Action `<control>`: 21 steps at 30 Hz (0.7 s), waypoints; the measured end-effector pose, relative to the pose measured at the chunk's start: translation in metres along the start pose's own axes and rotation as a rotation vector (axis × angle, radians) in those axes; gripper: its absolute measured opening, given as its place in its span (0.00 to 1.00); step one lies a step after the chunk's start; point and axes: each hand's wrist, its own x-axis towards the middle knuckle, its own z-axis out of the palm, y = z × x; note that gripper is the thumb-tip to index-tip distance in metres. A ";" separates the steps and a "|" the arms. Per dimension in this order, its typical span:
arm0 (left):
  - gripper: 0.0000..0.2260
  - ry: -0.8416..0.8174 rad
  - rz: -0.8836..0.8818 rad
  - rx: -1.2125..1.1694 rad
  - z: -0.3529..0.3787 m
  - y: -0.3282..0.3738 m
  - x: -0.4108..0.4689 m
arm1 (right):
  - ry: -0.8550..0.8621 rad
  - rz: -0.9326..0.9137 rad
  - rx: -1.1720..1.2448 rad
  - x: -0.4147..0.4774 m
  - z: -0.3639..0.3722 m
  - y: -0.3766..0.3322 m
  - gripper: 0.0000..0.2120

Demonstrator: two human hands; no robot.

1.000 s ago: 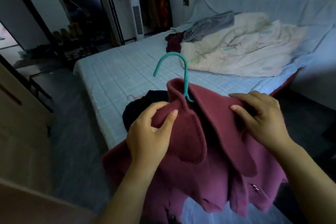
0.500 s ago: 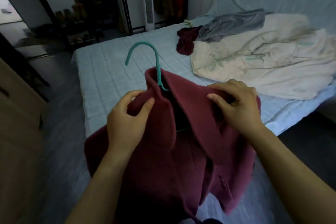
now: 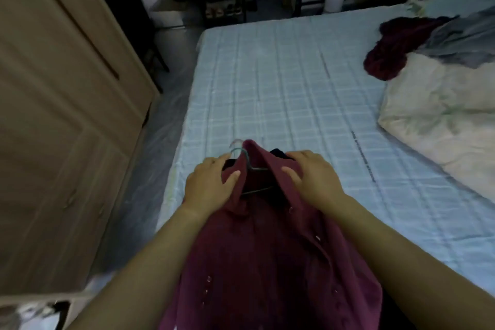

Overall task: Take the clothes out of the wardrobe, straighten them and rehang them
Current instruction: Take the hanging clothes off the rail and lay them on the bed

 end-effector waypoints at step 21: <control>0.30 0.397 -0.794 -0.111 -0.013 -0.114 -0.340 | -0.610 -0.726 -0.080 -0.150 0.130 -0.224 0.29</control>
